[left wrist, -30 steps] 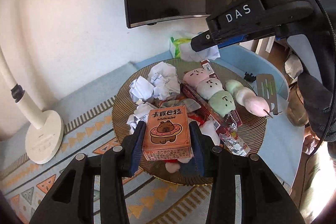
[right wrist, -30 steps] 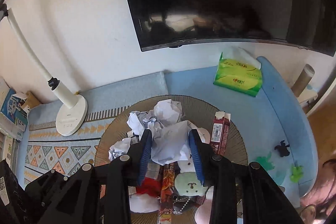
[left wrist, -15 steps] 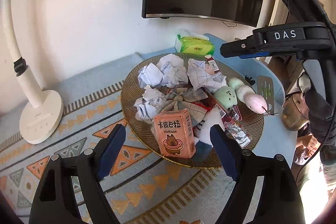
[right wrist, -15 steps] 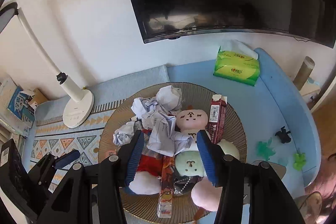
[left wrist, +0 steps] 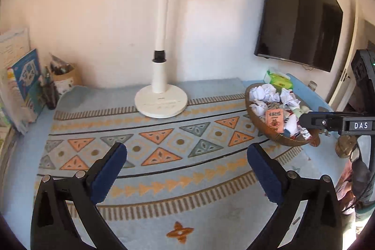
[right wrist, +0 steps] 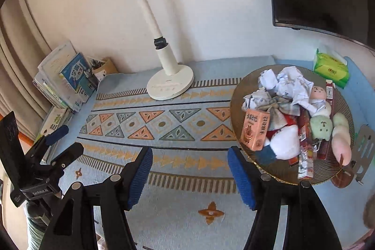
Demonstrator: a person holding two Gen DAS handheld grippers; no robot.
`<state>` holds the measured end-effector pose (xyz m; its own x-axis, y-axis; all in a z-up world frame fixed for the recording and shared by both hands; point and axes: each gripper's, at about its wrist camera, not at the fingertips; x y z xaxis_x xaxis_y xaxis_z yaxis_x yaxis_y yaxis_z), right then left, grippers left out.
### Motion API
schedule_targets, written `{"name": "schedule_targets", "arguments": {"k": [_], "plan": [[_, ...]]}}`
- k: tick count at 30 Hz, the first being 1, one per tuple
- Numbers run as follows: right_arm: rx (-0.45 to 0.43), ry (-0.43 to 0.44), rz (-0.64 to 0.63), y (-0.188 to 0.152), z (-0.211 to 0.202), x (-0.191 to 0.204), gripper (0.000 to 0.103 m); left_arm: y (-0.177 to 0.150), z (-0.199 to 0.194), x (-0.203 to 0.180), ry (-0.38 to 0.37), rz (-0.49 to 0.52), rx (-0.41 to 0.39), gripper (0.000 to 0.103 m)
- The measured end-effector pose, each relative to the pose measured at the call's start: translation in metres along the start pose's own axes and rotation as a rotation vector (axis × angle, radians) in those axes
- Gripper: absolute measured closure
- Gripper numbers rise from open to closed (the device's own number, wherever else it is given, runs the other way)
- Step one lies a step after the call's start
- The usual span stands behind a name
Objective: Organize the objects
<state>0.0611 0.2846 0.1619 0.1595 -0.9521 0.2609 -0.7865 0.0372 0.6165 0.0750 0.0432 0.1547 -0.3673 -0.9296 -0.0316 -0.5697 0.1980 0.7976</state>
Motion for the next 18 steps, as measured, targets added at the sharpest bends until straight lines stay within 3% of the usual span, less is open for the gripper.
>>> {"name": "schedule_targets", "arguments": {"k": [3,5,8,11,13,15,18], "plan": [[0.033,-0.036,-0.05,-0.029,0.034,0.029,0.037,-0.029,0.0,0.037,0.082,-0.037,0.058,0.001],[0.068,-0.052,-0.041,-0.047,0.064,0.037,0.031,-0.053,0.004,0.061,0.136,-0.077,0.104,0.001],[0.138,-0.072,-0.008,-0.067,0.11,0.041,0.031,-0.084,0.016,0.089,0.24,-0.137,0.158,0.001],[0.152,-0.137,0.001,-0.076,0.136,0.039,0.031,-0.105,0.032,0.11,0.342,-0.177,0.212,0.001],[0.116,-0.201,-0.036,-0.074,0.139,0.04,0.029,-0.111,0.04,0.119,0.358,-0.193,0.236,0.001],[0.122,-0.233,-0.052,-0.07,0.143,0.039,0.023,-0.113,0.049,0.124,0.364,-0.212,0.245,0.001],[0.133,-0.261,-0.083,-0.069,0.151,0.035,0.0,-0.115,0.064,0.127,0.35,-0.232,0.294,0.001]]}}
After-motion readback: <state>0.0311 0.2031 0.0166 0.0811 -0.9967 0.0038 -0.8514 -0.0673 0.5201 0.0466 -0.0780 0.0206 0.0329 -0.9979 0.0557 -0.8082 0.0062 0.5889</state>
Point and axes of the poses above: each gripper's, at about its wrist camera, not at the fingertips, and z roughly the way its jaws point, x to its left, y to its top, and after that the axes turned 3 degrees about z, right-handed
